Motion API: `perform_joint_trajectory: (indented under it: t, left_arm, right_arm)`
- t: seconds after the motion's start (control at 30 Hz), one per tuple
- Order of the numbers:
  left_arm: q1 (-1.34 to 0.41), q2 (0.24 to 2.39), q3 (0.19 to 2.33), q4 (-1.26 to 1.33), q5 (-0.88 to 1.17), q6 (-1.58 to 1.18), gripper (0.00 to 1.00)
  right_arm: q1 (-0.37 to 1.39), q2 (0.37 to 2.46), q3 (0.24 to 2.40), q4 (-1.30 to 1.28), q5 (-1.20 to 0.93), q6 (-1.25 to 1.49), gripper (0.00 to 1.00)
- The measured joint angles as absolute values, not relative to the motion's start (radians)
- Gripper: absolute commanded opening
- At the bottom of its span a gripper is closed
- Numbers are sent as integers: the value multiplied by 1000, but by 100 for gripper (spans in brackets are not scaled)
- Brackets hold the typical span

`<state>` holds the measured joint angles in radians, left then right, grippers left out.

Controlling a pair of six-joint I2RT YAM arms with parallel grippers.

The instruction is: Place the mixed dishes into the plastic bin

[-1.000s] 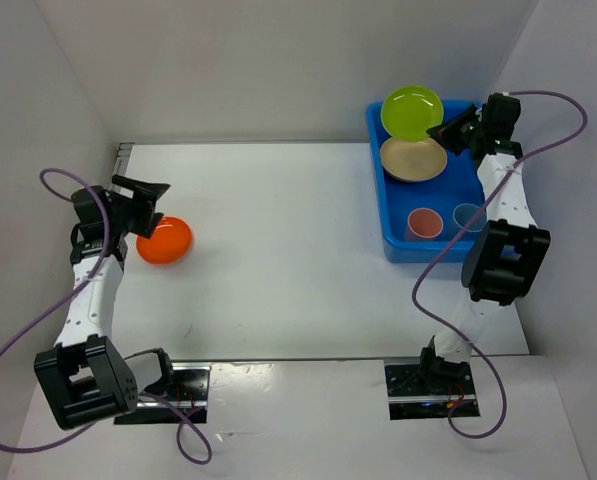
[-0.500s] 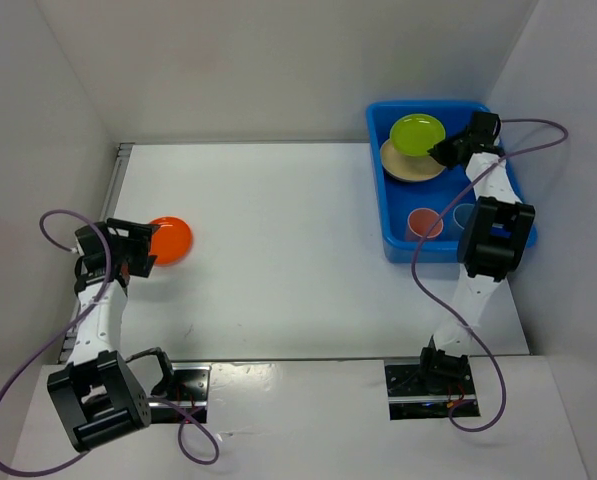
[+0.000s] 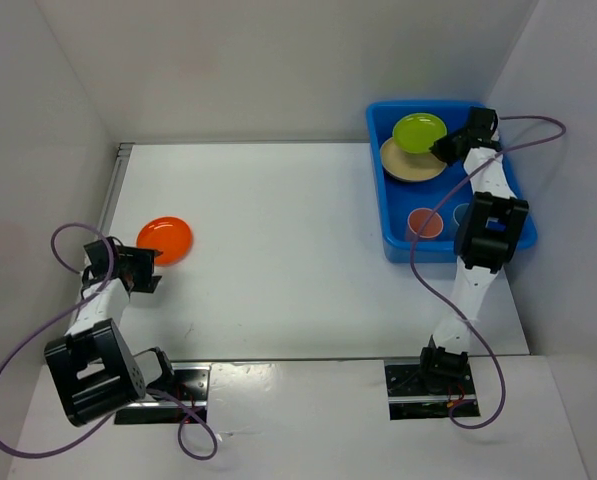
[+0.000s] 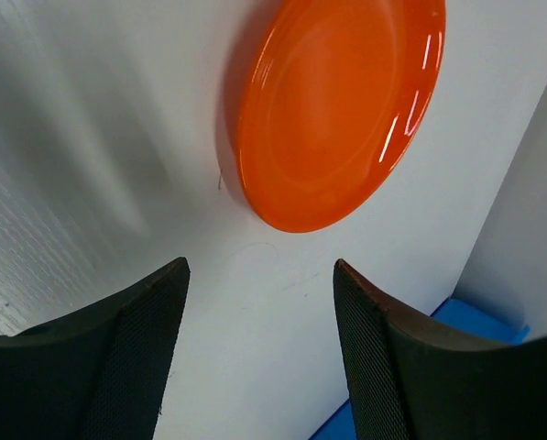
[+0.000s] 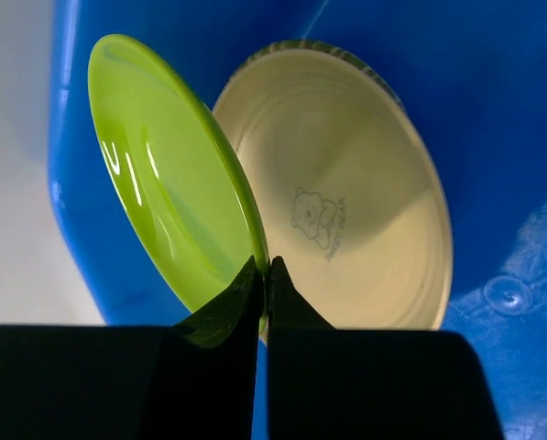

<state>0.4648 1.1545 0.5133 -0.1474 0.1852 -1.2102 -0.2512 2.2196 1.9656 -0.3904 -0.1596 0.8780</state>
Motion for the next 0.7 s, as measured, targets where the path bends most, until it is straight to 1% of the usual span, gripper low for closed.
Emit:
perform_joint_trajectory:
  t: [0.03,0.07,0.13,0.2,0.23,0.27,0.3,0.37,0.4,0.5,0.63,0.7]
  left_arm:
    - [465,1161,508,-141,184,-1210,71]
    - [465,1170,503,-135,184,-1210,71]
    - [466,1208,499,-120,186,-1211,67]
    - [466,1255,498,-101,188,-1210,63]
    - [466,1275,498,-89,189,-1210,59]
    - [466,1291,498,-79,189,-1213,55]
    - [466,1306,498,-68,191,-1212,52]
    - [466,1332,498,-46,192,-1210,49]
    - [466,1344,498,-36,191,-1209,49]
    - [466,1375,505,-1,203,-1209,49]
    - [466,1410,513,49,210,-1212,47]
    - [466,1425,520,67,209,-1212,45]
  right_arm:
    - [-251,2230,1970,-394,-158,878,8]
    - [-251,2235,1971,-397,-156,878,10]
    - [-251,2248,1971,-407,-154,879,15]
    - [-250,2258,1971,-411,-153,883,24]
    - [-250,2262,1972,-414,-152,885,28]
    - [-250,2265,1974,-414,-152,886,40]
    - [-250,2268,1976,-415,-152,889,48]
    - [-249,2273,1983,-415,-153,892,73]
    - [-249,2275,1987,-415,-154,892,88]
    - [-248,2276,1998,-420,-162,892,97]
    - [-242,2278,2022,-437,-171,889,98]
    - [-234,2278,2025,-442,-171,888,98]
